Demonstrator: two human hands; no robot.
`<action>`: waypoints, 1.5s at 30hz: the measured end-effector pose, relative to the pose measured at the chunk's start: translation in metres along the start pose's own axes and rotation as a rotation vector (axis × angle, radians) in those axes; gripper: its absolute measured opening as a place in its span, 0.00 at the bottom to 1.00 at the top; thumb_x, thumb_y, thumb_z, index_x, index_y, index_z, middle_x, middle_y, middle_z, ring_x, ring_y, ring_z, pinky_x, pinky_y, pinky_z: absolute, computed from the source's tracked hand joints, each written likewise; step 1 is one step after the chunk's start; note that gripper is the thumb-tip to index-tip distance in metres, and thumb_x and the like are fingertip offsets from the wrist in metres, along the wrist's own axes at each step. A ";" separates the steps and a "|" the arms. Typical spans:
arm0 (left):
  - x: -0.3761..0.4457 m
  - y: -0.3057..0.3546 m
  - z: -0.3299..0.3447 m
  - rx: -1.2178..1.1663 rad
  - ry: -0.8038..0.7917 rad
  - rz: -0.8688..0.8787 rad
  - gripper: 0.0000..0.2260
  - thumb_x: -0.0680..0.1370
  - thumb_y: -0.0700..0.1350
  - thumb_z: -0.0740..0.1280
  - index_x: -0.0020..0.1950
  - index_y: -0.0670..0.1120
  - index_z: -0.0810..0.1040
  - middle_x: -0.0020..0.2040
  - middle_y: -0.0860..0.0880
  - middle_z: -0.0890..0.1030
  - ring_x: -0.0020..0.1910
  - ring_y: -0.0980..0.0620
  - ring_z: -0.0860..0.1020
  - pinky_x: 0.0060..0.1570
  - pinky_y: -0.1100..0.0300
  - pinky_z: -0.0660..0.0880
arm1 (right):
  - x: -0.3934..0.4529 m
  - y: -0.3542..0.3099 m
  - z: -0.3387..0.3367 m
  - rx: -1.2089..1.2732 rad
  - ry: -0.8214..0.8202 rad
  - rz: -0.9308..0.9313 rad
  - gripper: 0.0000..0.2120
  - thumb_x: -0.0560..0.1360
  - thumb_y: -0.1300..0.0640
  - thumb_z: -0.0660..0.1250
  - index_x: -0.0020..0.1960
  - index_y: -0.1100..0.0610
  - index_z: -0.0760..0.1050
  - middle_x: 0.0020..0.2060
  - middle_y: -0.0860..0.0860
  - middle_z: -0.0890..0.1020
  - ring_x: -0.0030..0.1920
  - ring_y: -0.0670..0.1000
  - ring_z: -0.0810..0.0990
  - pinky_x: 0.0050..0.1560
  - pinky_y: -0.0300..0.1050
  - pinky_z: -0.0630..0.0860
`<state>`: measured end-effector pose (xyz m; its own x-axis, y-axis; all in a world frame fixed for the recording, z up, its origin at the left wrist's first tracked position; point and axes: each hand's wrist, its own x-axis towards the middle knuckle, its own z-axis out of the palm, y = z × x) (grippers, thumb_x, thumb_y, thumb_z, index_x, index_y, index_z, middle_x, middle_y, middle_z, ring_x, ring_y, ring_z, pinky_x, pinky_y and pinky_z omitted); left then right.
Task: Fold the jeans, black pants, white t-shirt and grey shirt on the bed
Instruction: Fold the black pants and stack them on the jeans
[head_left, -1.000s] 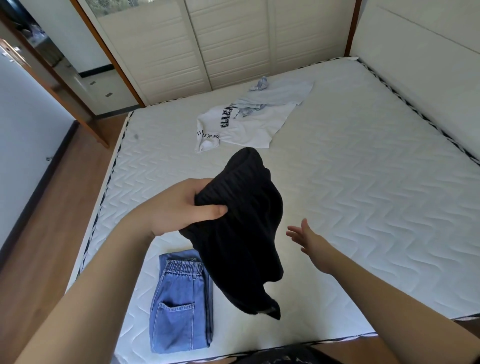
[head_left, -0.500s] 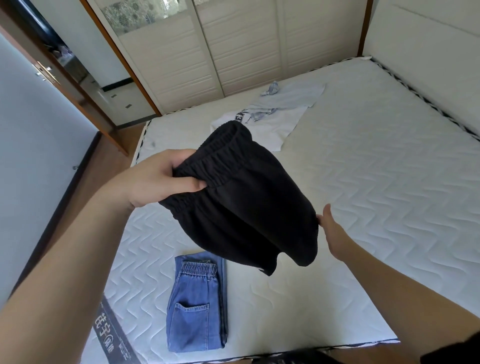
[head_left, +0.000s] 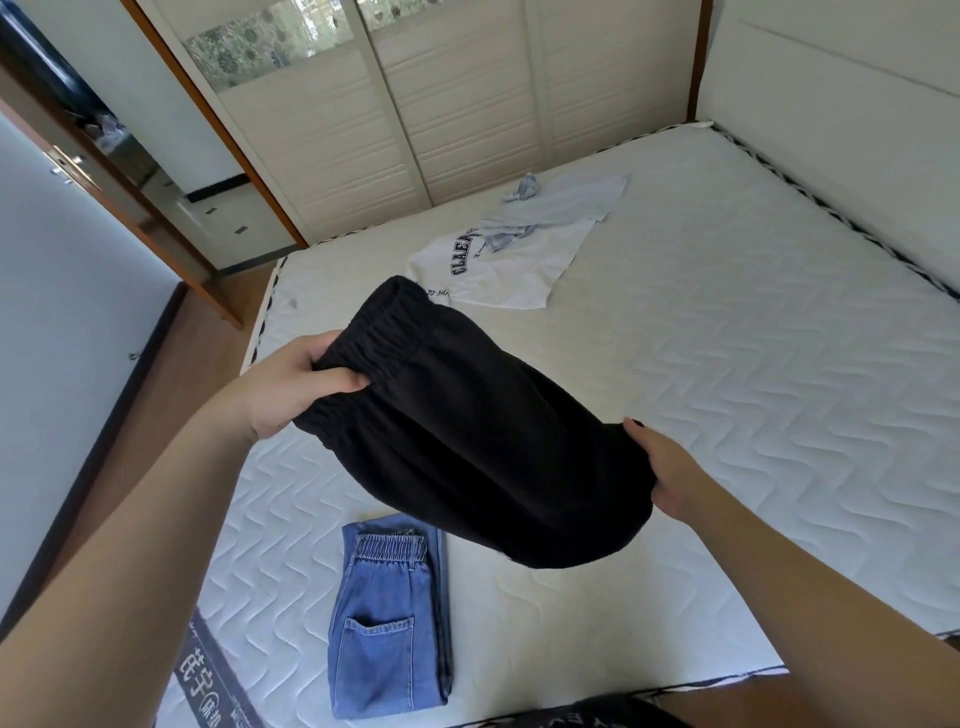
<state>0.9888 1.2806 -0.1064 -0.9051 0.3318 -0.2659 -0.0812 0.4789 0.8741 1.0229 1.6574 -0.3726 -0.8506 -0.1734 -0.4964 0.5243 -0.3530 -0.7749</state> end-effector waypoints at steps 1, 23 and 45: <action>0.001 -0.008 -0.001 -0.013 0.018 -0.029 0.24 0.66 0.49 0.74 0.61 0.45 0.79 0.56 0.36 0.81 0.53 0.29 0.79 0.52 0.26 0.72 | -0.002 -0.004 -0.004 0.018 0.043 -0.037 0.18 0.80 0.45 0.63 0.59 0.55 0.81 0.57 0.55 0.83 0.56 0.54 0.83 0.56 0.50 0.76; 0.040 -0.171 0.076 -0.181 -0.026 -0.167 0.17 0.76 0.37 0.68 0.63 0.51 0.77 0.56 0.50 0.84 0.56 0.48 0.81 0.55 0.52 0.77 | -0.087 -0.058 -0.049 -0.681 0.721 -0.554 0.13 0.77 0.48 0.67 0.41 0.58 0.74 0.37 0.55 0.78 0.40 0.56 0.77 0.43 0.48 0.71; 0.004 -0.277 0.210 -0.469 -0.050 -0.381 0.15 0.73 0.42 0.68 0.59 0.52 0.76 0.49 0.47 0.85 0.47 0.45 0.84 0.40 0.51 0.81 | -0.141 0.001 -0.094 -0.795 0.739 -0.357 0.07 0.72 0.56 0.75 0.39 0.46 0.80 0.38 0.46 0.82 0.37 0.38 0.78 0.40 0.25 0.70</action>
<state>1.0957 1.3198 -0.4348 -0.7560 0.2509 -0.6045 -0.5817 0.1659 0.7963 1.1474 1.7682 -0.3400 -0.8620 0.4964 -0.1029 0.3588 0.4542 -0.8155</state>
